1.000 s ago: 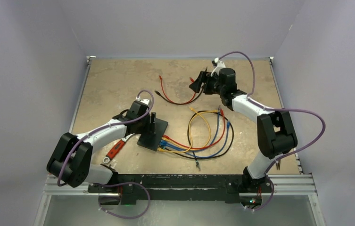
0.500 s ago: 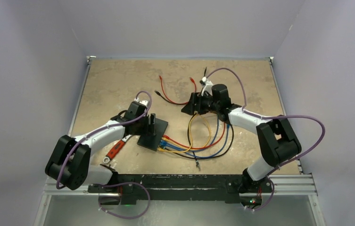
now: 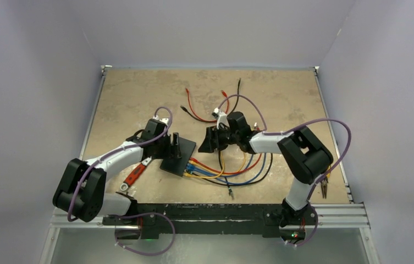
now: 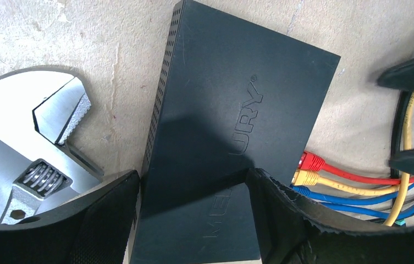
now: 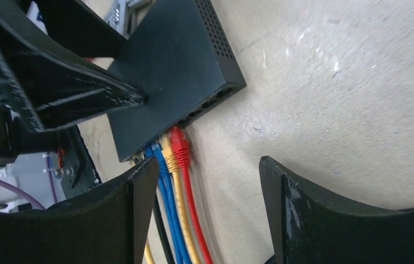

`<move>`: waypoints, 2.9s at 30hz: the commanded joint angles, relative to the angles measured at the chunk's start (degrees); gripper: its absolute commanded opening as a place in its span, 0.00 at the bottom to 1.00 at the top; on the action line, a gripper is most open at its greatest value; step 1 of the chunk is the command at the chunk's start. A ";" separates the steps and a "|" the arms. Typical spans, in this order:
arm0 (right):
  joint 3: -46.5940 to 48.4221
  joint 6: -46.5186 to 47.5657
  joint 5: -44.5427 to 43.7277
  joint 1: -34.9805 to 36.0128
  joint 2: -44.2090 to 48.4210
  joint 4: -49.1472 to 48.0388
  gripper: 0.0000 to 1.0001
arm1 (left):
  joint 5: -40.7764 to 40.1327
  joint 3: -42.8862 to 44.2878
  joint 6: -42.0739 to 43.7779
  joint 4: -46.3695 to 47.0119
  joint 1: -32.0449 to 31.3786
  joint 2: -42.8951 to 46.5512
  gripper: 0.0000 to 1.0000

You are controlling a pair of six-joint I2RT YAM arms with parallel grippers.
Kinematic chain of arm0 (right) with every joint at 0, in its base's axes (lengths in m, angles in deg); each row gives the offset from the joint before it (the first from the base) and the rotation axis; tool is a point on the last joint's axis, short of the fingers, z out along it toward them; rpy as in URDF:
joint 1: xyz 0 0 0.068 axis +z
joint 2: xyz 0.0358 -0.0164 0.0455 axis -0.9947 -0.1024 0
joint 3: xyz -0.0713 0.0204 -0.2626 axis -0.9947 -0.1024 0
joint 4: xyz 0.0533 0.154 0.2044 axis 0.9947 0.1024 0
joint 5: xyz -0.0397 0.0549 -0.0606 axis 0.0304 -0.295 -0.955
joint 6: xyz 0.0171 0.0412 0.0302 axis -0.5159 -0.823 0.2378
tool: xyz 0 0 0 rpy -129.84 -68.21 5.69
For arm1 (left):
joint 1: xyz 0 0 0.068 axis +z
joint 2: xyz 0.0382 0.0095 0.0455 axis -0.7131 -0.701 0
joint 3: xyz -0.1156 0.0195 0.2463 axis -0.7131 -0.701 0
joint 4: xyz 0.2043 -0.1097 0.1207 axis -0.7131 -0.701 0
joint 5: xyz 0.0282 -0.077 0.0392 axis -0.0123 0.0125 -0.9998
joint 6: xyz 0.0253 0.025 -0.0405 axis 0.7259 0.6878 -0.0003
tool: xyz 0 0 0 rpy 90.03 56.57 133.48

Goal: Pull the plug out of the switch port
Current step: Pull the connector from the switch port.

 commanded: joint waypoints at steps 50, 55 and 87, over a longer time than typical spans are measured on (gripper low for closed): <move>-3.16 -11.39 21.14 0.94 -19.60 -20.08 0.49 | 4.94 -1.90 -0.51 4.07 0.06 -4.02 0.67; -1.24 -12.43 21.31 0.97 -20.84 -21.46 0.48 | 5.03 -1.90 -0.43 4.11 0.06 -4.02 0.67; 6.52 -14.12 21.43 2.57 -26.65 -22.88 0.42 | 5.89 -1.42 -0.24 4.64 0.06 -4.02 0.67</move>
